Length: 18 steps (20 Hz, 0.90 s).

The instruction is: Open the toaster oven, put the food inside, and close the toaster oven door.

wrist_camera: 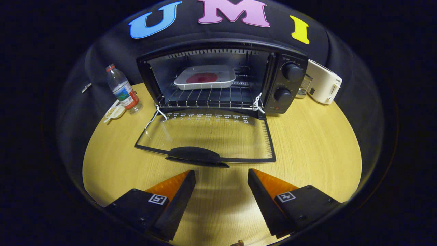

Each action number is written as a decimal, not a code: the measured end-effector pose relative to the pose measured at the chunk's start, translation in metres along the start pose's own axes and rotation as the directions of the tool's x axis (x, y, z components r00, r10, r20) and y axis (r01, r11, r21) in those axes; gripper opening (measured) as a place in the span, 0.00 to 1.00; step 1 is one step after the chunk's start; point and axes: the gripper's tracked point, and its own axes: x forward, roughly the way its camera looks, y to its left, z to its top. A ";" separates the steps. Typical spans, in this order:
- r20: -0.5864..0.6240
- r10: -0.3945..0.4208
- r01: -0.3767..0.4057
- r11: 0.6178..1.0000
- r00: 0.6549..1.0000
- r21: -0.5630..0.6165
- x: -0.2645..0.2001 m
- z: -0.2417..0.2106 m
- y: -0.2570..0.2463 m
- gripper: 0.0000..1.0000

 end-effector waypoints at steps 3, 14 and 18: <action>-0.020 -0.020 0.020 1.000 1.000 0.008 0.017 -0.002 -0.004 1.00; 0.083 0.019 -0.017 1.000 0.996 -0.024 -0.019 0.029 0.003 0.99; 0.201 0.052 -0.057 0.998 0.978 0.018 -0.048 0.065 0.000 0.99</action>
